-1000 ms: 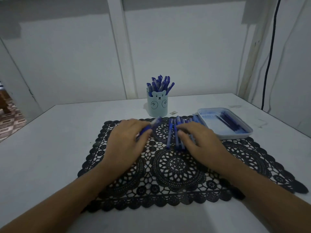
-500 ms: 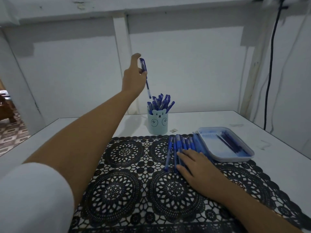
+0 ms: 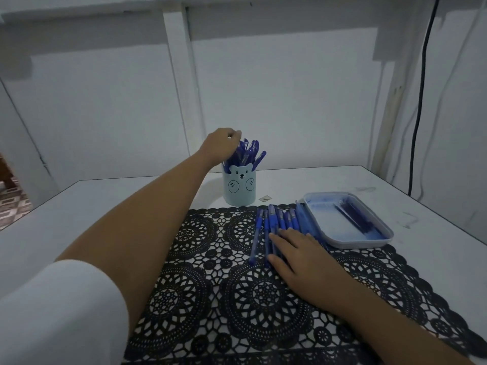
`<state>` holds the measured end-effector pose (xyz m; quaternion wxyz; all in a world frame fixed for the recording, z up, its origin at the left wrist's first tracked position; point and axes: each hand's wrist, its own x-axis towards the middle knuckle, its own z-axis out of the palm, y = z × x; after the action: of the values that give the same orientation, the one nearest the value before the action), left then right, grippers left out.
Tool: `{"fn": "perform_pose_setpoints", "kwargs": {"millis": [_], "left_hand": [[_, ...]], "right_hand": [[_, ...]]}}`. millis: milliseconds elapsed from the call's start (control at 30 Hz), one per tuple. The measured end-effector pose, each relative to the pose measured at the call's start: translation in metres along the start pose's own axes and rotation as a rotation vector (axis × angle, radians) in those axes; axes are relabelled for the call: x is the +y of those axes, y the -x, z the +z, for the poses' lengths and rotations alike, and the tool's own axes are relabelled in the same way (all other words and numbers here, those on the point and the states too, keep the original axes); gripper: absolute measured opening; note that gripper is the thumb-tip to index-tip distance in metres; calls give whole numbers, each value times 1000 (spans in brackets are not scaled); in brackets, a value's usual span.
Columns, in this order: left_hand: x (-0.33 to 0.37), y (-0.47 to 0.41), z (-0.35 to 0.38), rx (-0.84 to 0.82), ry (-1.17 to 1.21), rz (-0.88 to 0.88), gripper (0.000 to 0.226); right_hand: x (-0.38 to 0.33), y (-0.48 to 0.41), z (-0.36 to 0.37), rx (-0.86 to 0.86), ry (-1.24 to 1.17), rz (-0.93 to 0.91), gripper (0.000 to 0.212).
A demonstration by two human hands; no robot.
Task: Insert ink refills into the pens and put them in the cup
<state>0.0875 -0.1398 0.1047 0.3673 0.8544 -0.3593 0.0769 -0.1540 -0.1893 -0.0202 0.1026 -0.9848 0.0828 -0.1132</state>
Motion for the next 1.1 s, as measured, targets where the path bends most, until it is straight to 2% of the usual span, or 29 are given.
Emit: {"fn": "perform_pose_setpoints", "kwargs": {"millis": [100,200,300,367,467,533,633,767,900,1000,1100], "left_hand": [[5,14,-9,119,-13,58,35],[10,44,-11,375,-227,276,30],[14,88,0,455,-279,475,23],[16,118,9,355,-210,473,15],[13,141,26,1,-210,202,10],[6,144,37,-226,-300,39,13],[2,145,43,-388,-316,-66,25],[9,147,42,-470,-389,-69,25],[10,149,38,-463,-474,-41,27],[2,152,32,-446,-411,-99,22],[-4,165,17,-381,-321,-112,13]], "right_hand": [[0,0,-1,0,1,0,51],[0,-1,-2,-3,-7,2,51],[1,-1,-2,5,-28,1,51],[1,-2,-1,30,-41,-1,50],[1,-2,0,69,-52,-16,49],[1,-1,0,80,-64,-25,48],[0,0,-3,90,-74,-24,46],[0,0,-4,120,-55,-36,44],[1,0,-2,233,2,-49,40],[1,0,-1,301,4,-54,33],[-4,0,-3,400,-25,-100,39]]}}
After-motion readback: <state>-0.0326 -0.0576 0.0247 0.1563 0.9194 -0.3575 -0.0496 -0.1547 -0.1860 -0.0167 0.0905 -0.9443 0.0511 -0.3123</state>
